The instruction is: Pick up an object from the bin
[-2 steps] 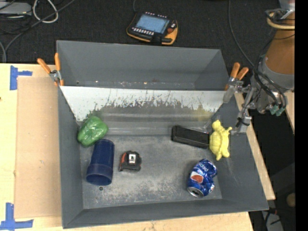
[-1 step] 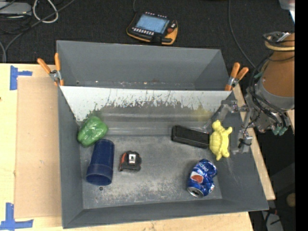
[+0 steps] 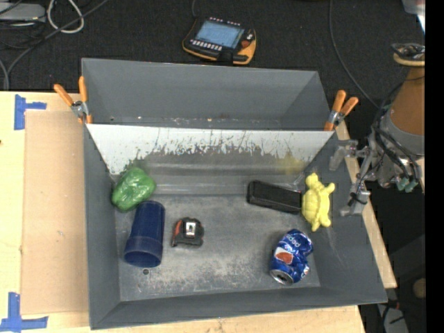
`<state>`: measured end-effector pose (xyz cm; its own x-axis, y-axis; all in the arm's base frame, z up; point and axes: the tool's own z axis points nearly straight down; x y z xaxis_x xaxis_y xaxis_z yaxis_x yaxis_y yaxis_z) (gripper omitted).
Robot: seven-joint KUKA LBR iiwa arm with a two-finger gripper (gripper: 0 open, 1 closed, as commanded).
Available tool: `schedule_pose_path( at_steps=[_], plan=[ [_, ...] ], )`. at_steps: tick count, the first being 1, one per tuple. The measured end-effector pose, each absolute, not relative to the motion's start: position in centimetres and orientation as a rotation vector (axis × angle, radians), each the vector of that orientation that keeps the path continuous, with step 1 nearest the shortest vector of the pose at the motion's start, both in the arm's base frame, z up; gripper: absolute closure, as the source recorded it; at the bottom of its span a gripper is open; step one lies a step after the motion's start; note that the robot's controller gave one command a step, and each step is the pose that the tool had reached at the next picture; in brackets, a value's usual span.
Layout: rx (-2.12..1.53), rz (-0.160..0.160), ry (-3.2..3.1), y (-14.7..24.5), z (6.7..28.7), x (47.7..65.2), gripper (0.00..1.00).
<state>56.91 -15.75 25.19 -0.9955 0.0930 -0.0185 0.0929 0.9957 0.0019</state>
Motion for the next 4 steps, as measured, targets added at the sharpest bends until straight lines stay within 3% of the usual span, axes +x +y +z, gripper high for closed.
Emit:
schedule_pose_path(
  at_steps=[1,2,3,4],
  plan=[
    [-0.005,0.002,3.124,-6.5,21.5,53.7,0.00],
    [0.139,-0.007,3.112,-11.4,19.9,61.0,0.00],
    [0.055,0.007,3.128,-6.4,14.8,60.0,0.00],
    [0.275,-0.001,3.103,-13.5,12.3,60.4,0.00]
  ],
)
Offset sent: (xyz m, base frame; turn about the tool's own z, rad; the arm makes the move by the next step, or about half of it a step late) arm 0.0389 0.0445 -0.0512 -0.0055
